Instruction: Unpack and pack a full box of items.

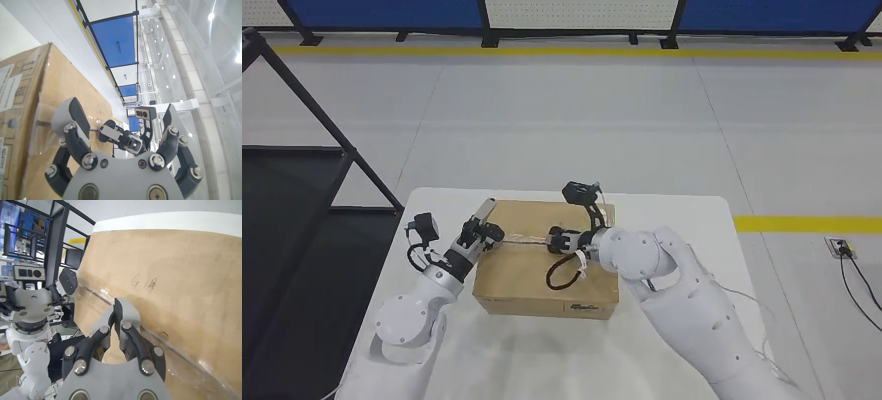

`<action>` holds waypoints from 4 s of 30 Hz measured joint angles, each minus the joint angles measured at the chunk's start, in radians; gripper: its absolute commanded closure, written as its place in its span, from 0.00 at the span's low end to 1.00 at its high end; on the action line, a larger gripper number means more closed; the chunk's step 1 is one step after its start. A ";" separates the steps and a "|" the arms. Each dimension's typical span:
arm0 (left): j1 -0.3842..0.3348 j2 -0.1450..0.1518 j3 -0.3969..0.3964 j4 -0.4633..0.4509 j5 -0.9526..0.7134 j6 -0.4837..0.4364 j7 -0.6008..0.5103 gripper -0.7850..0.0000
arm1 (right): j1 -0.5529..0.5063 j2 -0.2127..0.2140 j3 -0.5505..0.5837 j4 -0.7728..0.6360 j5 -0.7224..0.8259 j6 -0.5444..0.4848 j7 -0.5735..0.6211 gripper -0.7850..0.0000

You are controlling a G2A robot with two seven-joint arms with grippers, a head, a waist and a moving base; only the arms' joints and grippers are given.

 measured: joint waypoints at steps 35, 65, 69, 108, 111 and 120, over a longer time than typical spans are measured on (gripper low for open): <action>-0.015 0.000 0.033 -0.007 0.023 0.003 -0.009 0.00 | -0.186 0.086 0.301 -0.137 0.003 0.019 0.096 1.00; -0.023 0.000 0.046 -0.009 0.044 0.024 -0.004 0.00 | -0.273 0.133 0.429 -0.117 0.110 -0.061 0.041 1.00; -0.016 0.001 0.031 -0.024 0.044 0.019 0.011 0.00 | -0.307 0.137 0.463 -0.200 0.142 -0.089 -0.048 1.00; 0.149 0.026 -0.214 -0.106 -0.111 -0.094 0.026 0.00 | 0.092 0.011 0.010 0.307 0.429 -0.199 0.070 1.00; 0.160 0.028 -0.228 -0.112 -0.118 -0.099 0.021 0.00 | 0.121 -0.008 -0.026 0.334 0.442 -0.200 0.055 1.00; 0.198 0.034 -0.265 -0.123 -0.138 -0.119 -0.010 0.00 | 0.193 -0.075 -0.130 0.435 0.481 -0.201 0.009 1.00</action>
